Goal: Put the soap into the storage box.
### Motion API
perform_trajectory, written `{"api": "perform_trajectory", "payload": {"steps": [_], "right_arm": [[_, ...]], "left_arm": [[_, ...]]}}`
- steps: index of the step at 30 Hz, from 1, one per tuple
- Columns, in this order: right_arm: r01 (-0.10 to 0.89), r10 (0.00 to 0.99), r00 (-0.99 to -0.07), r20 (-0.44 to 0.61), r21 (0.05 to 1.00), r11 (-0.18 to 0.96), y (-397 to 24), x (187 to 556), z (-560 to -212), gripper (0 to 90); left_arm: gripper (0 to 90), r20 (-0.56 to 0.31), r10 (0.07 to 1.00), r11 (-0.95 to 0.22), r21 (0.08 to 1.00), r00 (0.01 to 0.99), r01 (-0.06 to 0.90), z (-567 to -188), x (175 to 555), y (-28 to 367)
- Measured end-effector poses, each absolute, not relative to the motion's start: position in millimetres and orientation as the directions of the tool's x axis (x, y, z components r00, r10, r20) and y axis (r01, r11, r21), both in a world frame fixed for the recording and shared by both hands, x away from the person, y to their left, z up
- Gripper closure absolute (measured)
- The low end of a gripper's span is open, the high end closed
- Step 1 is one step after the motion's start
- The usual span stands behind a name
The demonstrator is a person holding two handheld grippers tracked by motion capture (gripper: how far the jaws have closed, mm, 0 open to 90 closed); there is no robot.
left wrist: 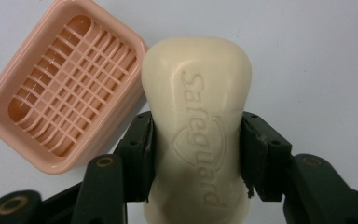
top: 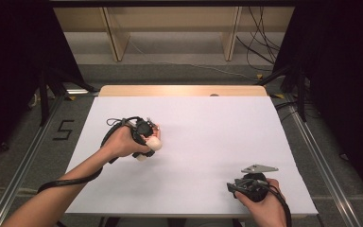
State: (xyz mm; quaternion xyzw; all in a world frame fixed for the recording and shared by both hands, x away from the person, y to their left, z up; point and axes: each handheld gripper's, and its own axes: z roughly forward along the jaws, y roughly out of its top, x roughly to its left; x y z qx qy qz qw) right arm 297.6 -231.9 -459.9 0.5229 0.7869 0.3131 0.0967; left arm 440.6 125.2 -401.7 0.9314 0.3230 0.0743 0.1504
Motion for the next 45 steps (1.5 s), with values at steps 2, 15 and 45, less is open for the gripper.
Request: {"api": "perform_trajectory", "payload": {"steps": [2, 15, 45], "right_arm": [[0.762, 0.883, -0.435, 0.174, 0.594, 0.258, -231.9, 297.7, -460.0, 61.5], [0.761, 0.884, -0.435, 0.171, 0.594, 0.26, -231.9, 297.5, -459.9, 61.4], [0.759, 0.886, -0.427, 0.181, 0.604, 0.242, -232.0, 298.9, -461.4, 61.4]], "left_arm": [[49.3, 0.044, 0.618, -0.752, 0.326, 0.785, 0.573, -401.0, 441.8, 126.0], [49.3, 0.074, 0.622, -0.755, 0.321, 0.78, 0.572, -396.7, 452.4, 132.8], [49.3, 0.127, 0.592, -0.787, 0.303, 0.796, 0.537, -393.7, 481.9, 139.4]]}}
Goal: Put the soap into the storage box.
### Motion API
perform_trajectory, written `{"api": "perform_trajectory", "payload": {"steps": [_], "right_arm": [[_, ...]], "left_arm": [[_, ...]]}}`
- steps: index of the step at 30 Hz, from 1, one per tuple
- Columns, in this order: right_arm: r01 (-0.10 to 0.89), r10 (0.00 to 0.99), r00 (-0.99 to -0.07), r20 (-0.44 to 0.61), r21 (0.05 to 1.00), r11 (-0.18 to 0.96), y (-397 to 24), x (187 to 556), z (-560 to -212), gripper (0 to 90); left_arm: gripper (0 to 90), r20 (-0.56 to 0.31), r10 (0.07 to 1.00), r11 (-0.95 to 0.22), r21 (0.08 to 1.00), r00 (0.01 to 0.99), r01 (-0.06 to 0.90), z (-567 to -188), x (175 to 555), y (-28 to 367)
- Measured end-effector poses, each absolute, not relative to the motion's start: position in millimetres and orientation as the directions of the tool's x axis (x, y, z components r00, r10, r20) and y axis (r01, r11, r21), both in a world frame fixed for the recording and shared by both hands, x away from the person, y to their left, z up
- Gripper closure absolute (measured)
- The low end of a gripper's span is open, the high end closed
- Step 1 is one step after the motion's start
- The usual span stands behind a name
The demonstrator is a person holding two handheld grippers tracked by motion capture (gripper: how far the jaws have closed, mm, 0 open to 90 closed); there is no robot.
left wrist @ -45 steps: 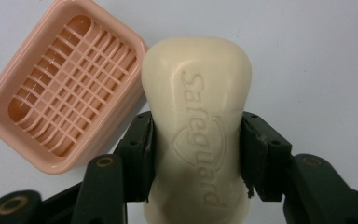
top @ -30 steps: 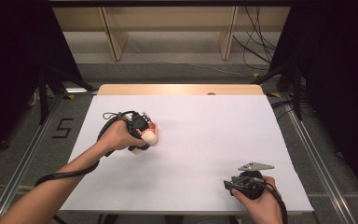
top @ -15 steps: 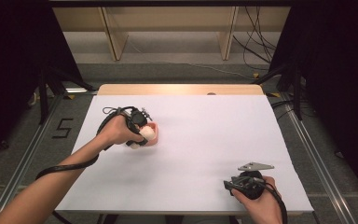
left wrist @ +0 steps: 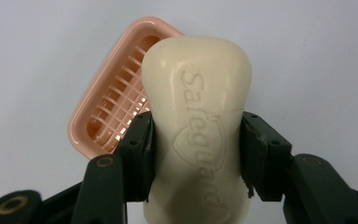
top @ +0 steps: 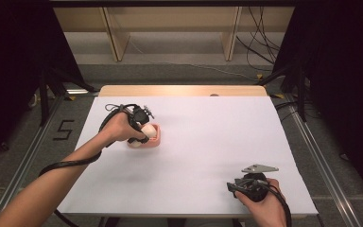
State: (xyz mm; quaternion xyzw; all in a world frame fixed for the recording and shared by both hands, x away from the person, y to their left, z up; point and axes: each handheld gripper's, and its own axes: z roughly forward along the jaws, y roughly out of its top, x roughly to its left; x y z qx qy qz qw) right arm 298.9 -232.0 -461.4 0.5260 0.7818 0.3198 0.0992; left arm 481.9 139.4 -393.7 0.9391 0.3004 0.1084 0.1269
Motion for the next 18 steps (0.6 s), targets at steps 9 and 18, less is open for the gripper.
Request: {"api": "perform_trajectory", "payload": {"steps": [9, 18], "right_arm": [[0.744, 0.884, -0.436, 0.166, 0.62, 0.25, -232.6, 299.5, -461.0, 61.3], [0.737, 0.88, -0.447, 0.16, 0.623, 0.261, -233.9, 299.4, -460.8, 61.2]], "left_arm": [[49.3, 0.132, 0.589, -0.791, 0.296, 0.797, 0.536, -394.0, 488.1, 140.5], [49.3, 0.136, 0.586, -0.793, 0.299, 0.799, 0.531, -391.9, 489.1, 139.8]]}}
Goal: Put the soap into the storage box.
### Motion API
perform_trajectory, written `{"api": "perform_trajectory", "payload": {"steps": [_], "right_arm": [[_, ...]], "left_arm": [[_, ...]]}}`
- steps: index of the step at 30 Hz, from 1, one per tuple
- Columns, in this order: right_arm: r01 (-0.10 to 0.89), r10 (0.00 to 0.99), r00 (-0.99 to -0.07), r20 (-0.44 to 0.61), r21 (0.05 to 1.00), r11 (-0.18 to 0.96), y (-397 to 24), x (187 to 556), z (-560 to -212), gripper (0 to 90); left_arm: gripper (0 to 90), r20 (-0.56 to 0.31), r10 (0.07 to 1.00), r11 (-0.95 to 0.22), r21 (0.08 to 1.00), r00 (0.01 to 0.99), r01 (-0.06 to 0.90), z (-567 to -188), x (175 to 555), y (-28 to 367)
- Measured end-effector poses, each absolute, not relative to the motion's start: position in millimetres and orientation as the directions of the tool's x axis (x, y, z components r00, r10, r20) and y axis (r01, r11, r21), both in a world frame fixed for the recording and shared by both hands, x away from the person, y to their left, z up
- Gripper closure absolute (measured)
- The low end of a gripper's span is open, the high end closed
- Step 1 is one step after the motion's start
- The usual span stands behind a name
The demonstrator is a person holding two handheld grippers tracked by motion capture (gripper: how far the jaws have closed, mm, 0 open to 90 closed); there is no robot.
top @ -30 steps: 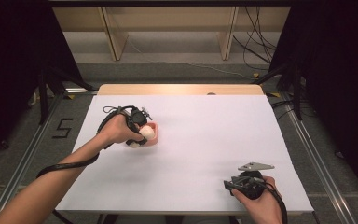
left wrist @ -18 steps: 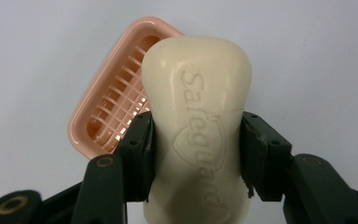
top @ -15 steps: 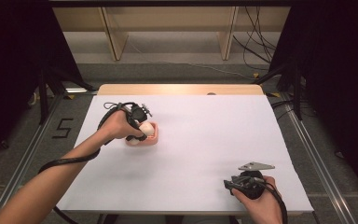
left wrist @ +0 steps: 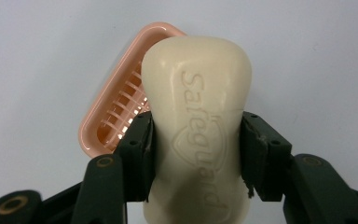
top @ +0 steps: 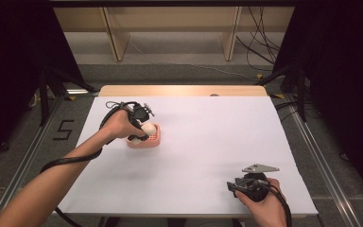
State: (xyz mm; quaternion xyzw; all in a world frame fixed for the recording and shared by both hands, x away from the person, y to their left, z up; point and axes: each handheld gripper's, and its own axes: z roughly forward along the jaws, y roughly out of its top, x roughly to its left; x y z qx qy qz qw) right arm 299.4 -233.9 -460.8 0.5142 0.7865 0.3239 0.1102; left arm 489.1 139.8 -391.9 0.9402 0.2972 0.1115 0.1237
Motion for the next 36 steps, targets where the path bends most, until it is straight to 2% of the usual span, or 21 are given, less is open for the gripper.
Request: {"api": "perform_trajectory", "payload": {"steps": [36], "right_arm": [[0.728, 0.879, -0.45, 0.156, 0.634, 0.261, -234.1, 299.7, -460.4, 60.8]], "left_arm": [[49.3, 0.155, 0.559, -0.815, 0.282, 0.814, 0.506, -398.3, 505.9, 139.2]]}}
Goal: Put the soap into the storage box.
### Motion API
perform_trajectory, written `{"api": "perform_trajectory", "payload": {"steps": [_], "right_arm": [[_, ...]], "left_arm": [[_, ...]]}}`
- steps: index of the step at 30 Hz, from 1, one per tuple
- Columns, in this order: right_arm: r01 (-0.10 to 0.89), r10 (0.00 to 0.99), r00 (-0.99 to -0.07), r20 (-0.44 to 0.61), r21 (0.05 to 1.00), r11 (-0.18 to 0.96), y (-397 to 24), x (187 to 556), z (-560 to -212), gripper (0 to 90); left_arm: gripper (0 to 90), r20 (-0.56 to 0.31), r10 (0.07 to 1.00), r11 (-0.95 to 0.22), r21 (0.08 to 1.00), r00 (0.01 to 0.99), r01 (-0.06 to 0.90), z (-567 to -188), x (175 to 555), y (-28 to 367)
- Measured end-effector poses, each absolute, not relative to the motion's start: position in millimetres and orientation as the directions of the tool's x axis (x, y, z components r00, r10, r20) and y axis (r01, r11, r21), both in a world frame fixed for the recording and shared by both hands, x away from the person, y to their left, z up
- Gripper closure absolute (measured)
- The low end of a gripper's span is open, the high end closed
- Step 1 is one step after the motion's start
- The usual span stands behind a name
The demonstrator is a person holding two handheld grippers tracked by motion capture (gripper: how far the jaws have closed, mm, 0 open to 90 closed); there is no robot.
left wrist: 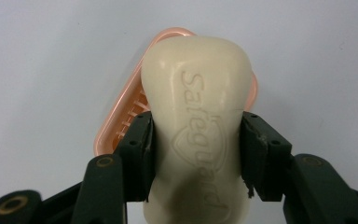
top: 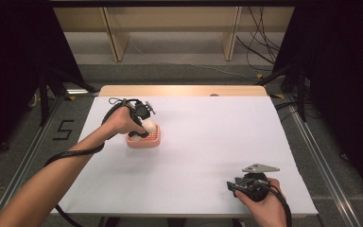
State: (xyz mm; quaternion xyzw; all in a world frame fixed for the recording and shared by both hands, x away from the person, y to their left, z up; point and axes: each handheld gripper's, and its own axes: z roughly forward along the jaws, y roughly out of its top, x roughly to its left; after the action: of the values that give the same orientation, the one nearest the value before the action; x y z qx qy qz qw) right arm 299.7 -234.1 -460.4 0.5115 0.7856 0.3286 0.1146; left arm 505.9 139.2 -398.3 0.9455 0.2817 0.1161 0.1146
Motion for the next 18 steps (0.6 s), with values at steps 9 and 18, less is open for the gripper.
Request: {"api": "perform_trajectory", "payload": {"steps": [9, 18], "right_arm": [[0.732, 0.883, -0.438, 0.17, 0.638, 0.24, -232.0, 299.7, -460.7, 60.6], [0.724, 0.878, -0.452, 0.158, 0.639, 0.258, -234.1, 299.8, -460.5, 60.5]], "left_arm": [[49.3, 0.15, 0.564, -0.812, 0.282, 0.812, 0.511, -402.2, 510.7, 140.0], [49.3, 0.159, 0.56, -0.817, 0.268, 0.813, 0.511, -406.1, 516.0, 143.3]]}}
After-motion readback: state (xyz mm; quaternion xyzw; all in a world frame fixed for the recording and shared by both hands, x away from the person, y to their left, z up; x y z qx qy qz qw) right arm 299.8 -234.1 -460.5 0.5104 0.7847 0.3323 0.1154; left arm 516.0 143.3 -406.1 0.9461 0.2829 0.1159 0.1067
